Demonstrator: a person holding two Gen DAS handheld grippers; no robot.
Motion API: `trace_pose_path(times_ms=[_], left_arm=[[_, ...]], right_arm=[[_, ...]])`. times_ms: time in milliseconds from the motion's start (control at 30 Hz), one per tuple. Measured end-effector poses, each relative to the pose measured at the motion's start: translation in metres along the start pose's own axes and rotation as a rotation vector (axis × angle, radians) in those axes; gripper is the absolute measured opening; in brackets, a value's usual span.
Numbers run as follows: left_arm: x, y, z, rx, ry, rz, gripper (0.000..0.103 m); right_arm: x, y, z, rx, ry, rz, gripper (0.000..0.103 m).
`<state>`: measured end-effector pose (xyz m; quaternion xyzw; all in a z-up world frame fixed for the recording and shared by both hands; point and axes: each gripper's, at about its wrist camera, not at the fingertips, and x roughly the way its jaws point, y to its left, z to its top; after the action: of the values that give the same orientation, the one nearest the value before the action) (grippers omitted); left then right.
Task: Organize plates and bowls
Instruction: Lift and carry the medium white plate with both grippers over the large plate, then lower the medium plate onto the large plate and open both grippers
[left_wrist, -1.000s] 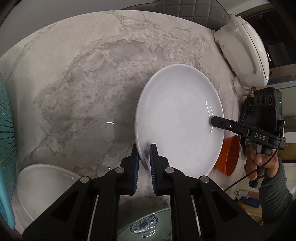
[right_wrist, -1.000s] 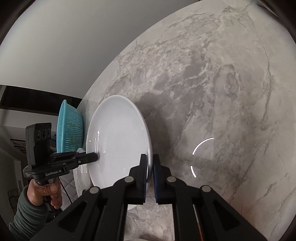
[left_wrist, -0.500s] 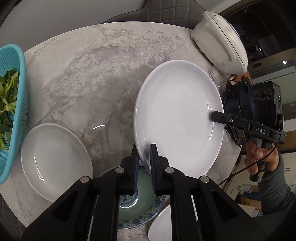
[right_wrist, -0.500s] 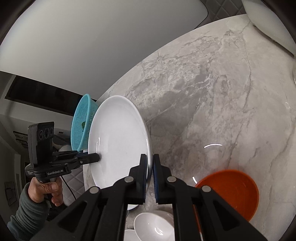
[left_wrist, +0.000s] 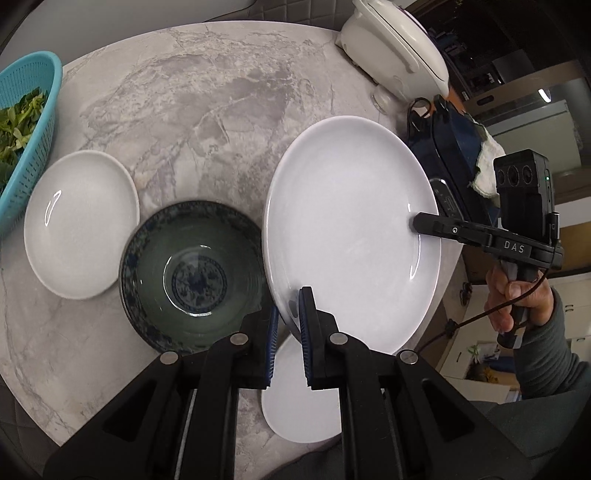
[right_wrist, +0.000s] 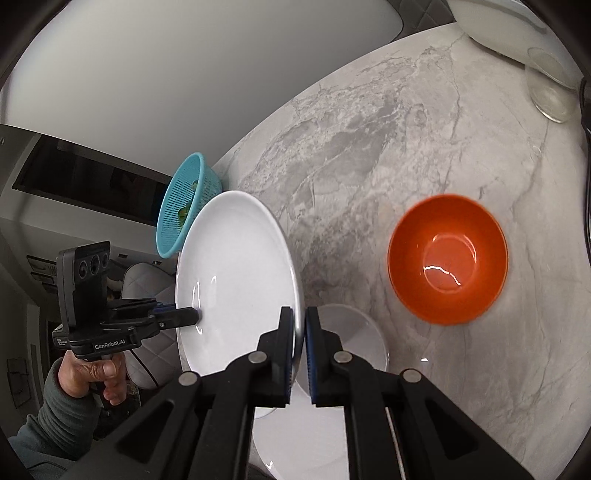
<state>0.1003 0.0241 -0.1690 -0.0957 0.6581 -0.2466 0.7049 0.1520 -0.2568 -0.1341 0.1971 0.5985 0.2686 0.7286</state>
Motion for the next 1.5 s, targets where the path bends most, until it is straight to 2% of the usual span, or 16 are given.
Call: trace_pose_path(times_ms=[167,500,900,1100,1500], left_arm=[[0.004,-0.012,-0.044,0.012,0.014,-0.016,0.009],[0.021,-0.021,-0.111,0.028,0.062,-0.028,0.01],[0.071,-0.018,-0.182,0.021,0.147,-0.047,0.01],[0.093,-0.011,-0.2,0.004,0.168,-0.035,0.01],[0.127,-0.019,-0.204,-0.001,0.172,0.007,0.01]], right_arm=[[-0.006,0.001,-0.038,0.024,0.013,-0.004,0.008],[-0.004,-0.008,-0.109,0.075,0.044,-0.026,0.008],[0.017,-0.039,-0.19,0.204,0.09,-0.043,0.009],[0.033,-0.049,-0.207,0.202,0.11,-0.062,0.009],[0.051,-0.06,-0.205,0.17,0.12,-0.112,0.009]])
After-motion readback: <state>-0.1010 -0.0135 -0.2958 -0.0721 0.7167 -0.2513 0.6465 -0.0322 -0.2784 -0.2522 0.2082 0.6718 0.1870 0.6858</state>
